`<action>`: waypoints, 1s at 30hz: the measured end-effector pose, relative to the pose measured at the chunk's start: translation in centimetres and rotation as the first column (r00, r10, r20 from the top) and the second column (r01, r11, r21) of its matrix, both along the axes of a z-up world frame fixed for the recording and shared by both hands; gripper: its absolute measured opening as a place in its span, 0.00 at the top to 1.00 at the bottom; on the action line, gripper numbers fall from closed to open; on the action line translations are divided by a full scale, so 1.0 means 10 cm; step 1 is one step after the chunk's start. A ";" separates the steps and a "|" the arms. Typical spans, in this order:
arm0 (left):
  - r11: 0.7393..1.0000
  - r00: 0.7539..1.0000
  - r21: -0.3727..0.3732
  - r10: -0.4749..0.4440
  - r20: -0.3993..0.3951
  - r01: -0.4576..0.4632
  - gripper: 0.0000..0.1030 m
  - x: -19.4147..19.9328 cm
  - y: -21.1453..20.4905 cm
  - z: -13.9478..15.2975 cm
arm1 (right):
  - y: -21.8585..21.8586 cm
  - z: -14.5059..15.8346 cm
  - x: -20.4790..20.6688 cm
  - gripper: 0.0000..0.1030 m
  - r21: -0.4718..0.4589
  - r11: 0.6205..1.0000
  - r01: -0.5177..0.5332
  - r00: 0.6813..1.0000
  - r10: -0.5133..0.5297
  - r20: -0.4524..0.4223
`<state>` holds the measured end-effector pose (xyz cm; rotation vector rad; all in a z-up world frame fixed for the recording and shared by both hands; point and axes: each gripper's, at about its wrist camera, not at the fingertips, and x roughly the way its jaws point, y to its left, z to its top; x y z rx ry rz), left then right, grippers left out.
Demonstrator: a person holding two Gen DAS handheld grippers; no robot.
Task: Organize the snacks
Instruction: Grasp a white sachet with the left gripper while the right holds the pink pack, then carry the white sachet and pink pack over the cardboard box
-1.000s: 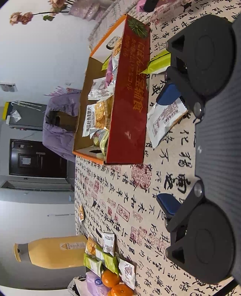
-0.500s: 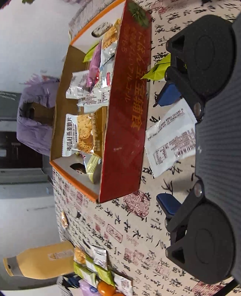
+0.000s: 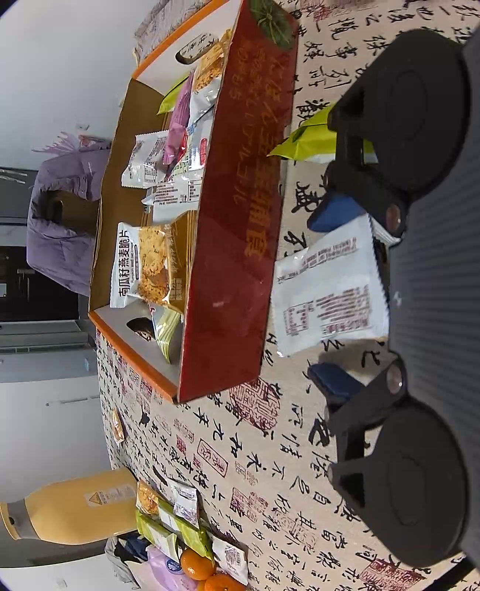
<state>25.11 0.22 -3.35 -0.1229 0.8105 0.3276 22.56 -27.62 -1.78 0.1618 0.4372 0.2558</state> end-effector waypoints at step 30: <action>0.992 0.966 0.015 -0.122 0.228 0.121 0.41 -0.75 0.14 0.40 | 0.20 0.03 -0.08 0.41 -0.086 0.995 -0.057 0.997 0.061 0.046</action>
